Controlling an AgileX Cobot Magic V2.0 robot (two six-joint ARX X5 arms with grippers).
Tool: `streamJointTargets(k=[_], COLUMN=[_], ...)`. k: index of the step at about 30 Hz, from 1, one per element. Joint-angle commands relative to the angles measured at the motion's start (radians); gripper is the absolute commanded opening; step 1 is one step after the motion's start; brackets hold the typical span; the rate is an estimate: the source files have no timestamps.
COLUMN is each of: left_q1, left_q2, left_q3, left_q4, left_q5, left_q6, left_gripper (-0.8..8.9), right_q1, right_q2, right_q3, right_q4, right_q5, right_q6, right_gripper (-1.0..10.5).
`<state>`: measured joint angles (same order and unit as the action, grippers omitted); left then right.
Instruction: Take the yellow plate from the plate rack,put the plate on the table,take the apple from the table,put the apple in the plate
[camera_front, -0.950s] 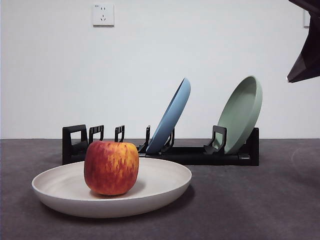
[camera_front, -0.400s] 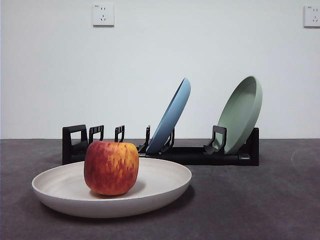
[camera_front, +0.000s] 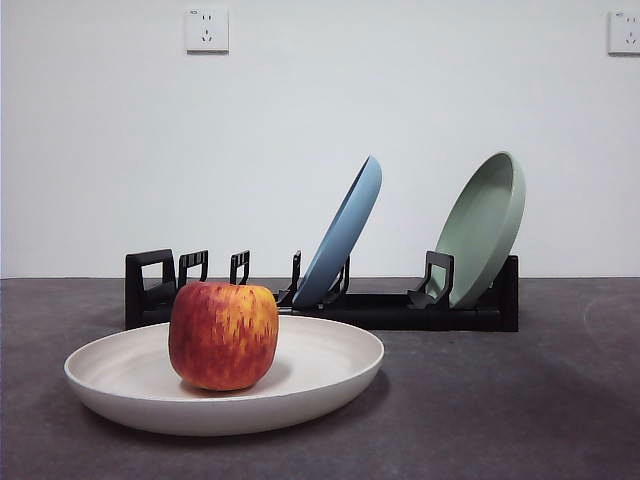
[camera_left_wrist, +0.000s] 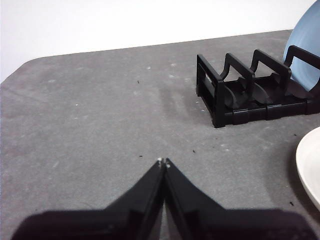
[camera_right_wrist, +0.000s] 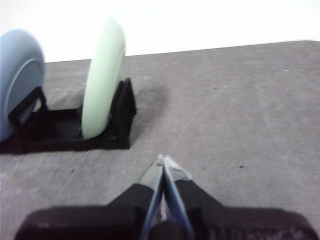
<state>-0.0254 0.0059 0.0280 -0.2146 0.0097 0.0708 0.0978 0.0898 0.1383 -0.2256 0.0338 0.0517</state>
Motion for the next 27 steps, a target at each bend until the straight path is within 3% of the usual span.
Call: streamJointTargets(k=[1,27], left_q1=[0.0,0.0], left_q2=[-0.003,-0.003], left_q3=[-0.011,-0.011], left_q4=[-0.004,-0.003], left_q5=[-0.005,-0.005], left_q6=[0.004,0.004], left_gripper=[-0.02,-0.01], right_q1=[-0.001,0.0], right_q2=[-0.031,-0.086], right_q3=[-0.042,-0.121], right_q4=[0.019,0.021], right_q5=[-0.032,-0.032], right_q6=[-0.03,-0.053], right_gripper=[0.0,0.0])
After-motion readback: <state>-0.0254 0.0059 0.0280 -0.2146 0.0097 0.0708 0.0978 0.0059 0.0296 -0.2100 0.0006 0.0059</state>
